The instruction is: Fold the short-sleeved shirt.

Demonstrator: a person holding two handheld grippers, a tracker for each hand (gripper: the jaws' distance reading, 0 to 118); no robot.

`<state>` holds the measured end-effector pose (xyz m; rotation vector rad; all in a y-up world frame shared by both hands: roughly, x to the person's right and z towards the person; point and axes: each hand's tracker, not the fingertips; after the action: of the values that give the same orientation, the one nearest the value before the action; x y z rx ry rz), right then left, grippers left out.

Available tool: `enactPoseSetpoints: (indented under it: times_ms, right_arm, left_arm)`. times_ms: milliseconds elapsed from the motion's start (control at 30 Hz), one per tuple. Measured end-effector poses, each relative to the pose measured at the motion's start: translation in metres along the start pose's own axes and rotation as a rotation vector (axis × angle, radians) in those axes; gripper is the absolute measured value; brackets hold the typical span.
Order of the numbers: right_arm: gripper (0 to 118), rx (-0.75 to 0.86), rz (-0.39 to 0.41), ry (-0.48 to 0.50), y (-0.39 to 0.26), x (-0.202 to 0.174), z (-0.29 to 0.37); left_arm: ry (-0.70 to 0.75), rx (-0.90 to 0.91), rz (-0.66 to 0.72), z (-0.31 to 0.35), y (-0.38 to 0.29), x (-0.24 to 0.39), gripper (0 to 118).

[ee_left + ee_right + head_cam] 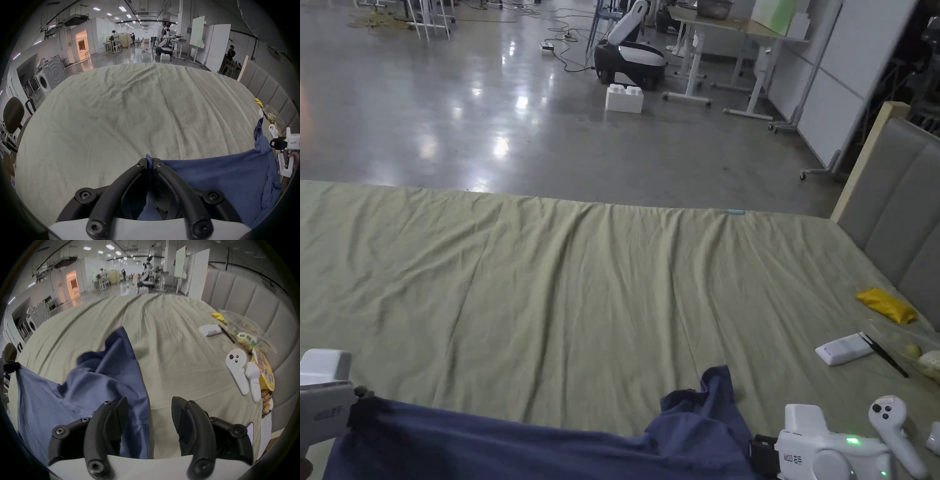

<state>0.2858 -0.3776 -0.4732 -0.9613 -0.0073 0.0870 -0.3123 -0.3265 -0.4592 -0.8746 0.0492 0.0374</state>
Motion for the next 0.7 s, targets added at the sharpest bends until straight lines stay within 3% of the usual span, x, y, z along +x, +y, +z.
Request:
enactPoseSetpoints:
  times_ms: [133, 233, 300, 367, 433, 567, 700]
  right_arm:
    - [60, -0.057, -0.023, 0.094, -0.001, -0.004, -0.021]
    - [62, -0.062, 0.063, 0.039, -0.001, -0.016, -0.029]
    - [60, -0.073, 0.076, 0.022, 0.003, -0.02, -0.028]
    - [45, -0.068, 0.075, 0.014, 0.006, -0.022, -0.029]
    - [1, -0.04, 0.075, -0.006, 0.005, -0.024, -0.028]
    - [0, 0.052, 0.099, -0.043, 0.003, -0.031, -0.015]
    - [0, 0.17, 0.042, -0.043, 0.01, -0.029, 0.022]
  left_arm:
    - [0.017, 0.012, -0.032, 0.008, -0.007, 0.0, 6]
    - [0.025, 0.006, -0.026, 0.006, -0.006, -0.001, 6]
    - [0.033, 0.004, -0.024, 0.006, -0.006, -0.001, 6]
    - [0.04, 0.003, -0.018, 0.003, -0.016, -0.008, 6]
    - [0.045, 0.002, -0.016, -0.001, -0.017, -0.01, 6]
    - [0.06, 0.01, -0.007, 0.014, -0.034, 0.005, 6]
    - [0.056, 0.049, 0.004, 0.015, -0.031, 0.005, 6]
